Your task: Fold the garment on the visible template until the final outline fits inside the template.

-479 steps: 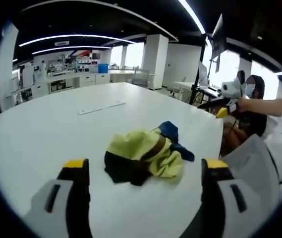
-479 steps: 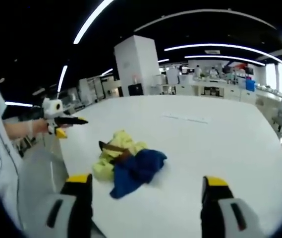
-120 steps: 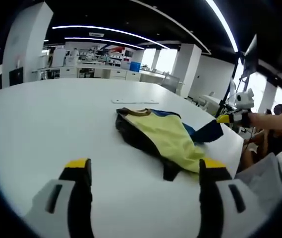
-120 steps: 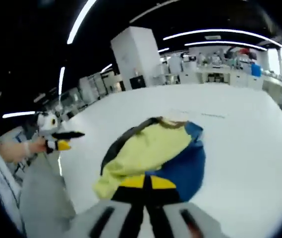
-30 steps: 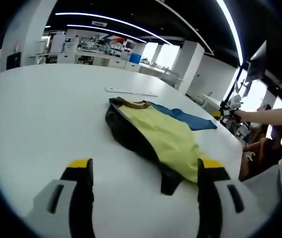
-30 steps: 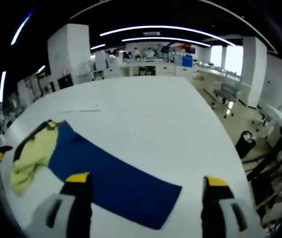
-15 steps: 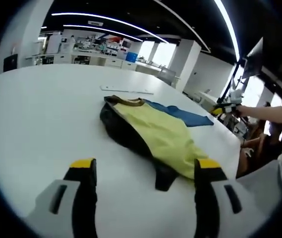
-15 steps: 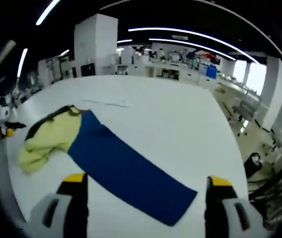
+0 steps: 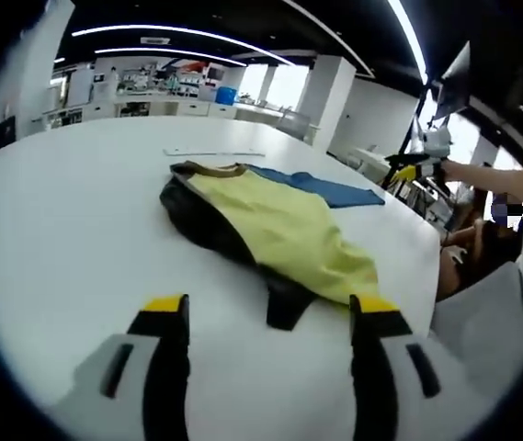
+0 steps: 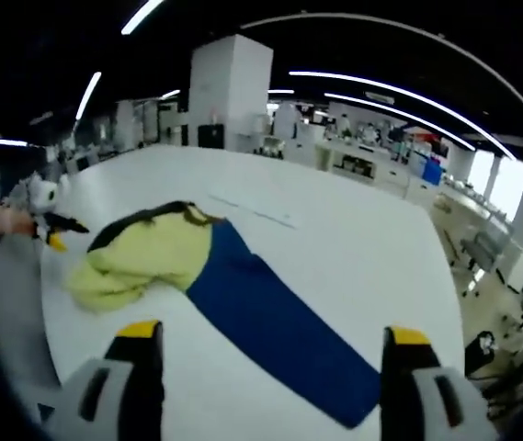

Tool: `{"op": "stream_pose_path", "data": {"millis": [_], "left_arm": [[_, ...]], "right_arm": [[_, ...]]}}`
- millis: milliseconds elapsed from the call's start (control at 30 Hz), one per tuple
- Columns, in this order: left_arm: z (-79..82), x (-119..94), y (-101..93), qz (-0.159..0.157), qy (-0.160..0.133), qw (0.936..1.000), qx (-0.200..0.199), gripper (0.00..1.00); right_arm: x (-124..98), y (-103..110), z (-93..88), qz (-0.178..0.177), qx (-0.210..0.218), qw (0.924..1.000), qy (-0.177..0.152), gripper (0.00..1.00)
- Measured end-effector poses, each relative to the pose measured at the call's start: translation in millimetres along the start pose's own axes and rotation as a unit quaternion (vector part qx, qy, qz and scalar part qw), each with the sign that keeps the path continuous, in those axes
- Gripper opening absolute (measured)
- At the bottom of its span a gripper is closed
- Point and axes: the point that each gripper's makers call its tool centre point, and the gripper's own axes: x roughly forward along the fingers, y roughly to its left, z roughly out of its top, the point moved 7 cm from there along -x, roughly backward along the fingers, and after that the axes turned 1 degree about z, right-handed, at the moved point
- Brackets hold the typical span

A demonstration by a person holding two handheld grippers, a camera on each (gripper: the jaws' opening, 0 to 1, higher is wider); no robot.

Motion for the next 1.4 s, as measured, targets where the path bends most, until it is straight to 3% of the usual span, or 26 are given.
{"op": "stream_pose_path", "data": {"millis": [467, 667, 800, 967, 1133, 1400], "left_arm": [[-10.6, 11.6, -16.8, -0.004, 0.013, 0.999, 0.042, 0.35], [-10.2, 17.7, -16.6, -0.003, 0.012, 0.9993, 0.034, 0.27], [-9.4, 23.4, -16.5, -0.002, 0.007, 0.9998, 0.021, 0.16], [-12.8, 32.0, -12.9, -0.002, 0.008, 1.0, 0.004, 0.15], [-15.9, 38.0, -8.8, -0.004, 0.009, 0.9998, -0.016, 0.07], [-14.0, 33.6, -5.7, -0.012, -0.001, 0.9992, -0.039, 0.0]], "right_arm": [[-12.5, 30.3, 10.5, 0.033, -0.014, 0.999, -0.025, 0.98], [-16.2, 42.0, 14.0, 0.043, -0.016, 0.9984, -0.033, 0.97], [-16.9, 47.9, 13.2, 0.05, -0.011, 0.9981, -0.035, 0.96], [-18.5, 52.9, 9.4, 0.053, -0.009, 0.9981, -0.031, 0.95], [-19.5, 56.0, 7.9, 0.055, 0.0, 0.998, -0.031, 0.94], [-18.2, 61.6, 5.2, 0.059, 0.003, 0.9979, -0.026, 0.93]]}}
